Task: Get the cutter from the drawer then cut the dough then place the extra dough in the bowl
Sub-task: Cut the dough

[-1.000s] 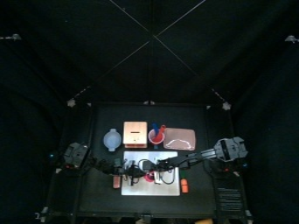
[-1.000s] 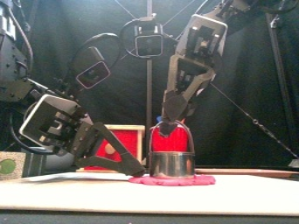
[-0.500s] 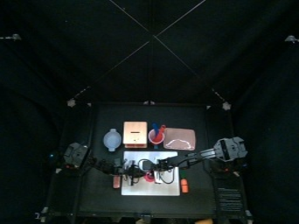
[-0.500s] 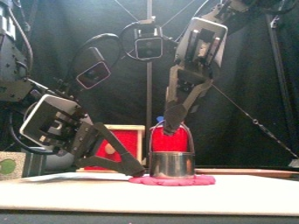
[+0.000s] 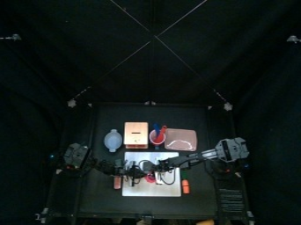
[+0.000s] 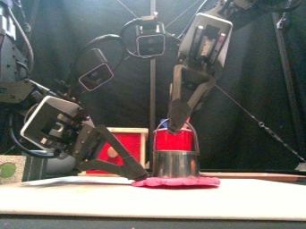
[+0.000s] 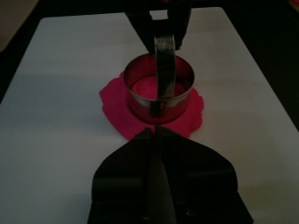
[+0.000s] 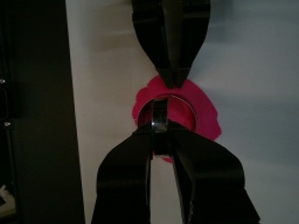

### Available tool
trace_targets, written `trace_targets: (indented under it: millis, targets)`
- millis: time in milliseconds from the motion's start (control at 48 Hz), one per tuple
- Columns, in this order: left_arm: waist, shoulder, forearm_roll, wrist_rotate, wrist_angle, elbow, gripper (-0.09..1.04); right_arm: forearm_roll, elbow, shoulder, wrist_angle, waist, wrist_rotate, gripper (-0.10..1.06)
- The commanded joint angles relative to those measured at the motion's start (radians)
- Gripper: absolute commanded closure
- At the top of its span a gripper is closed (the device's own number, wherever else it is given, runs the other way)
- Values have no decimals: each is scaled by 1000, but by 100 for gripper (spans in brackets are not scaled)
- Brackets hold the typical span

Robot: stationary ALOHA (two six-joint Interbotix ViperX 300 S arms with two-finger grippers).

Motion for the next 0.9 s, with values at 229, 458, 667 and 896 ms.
trace_targets:
  millis: [229,458,667,896]
  targets:
    - [2,-20,-5,0,17,-6,38,-21,-63,-103,74,-25,2,48]
    - [2,-25,-8,0,25,-3,38,-41,-52,-153,120,-48,0,48]
    - [2,-48,-9,0,54,-2,38,-41,21,-201,167,-43,-2,48]
    - [8,-89,-15,0,92,0,38,-40,127,-250,149,-41,2,48]
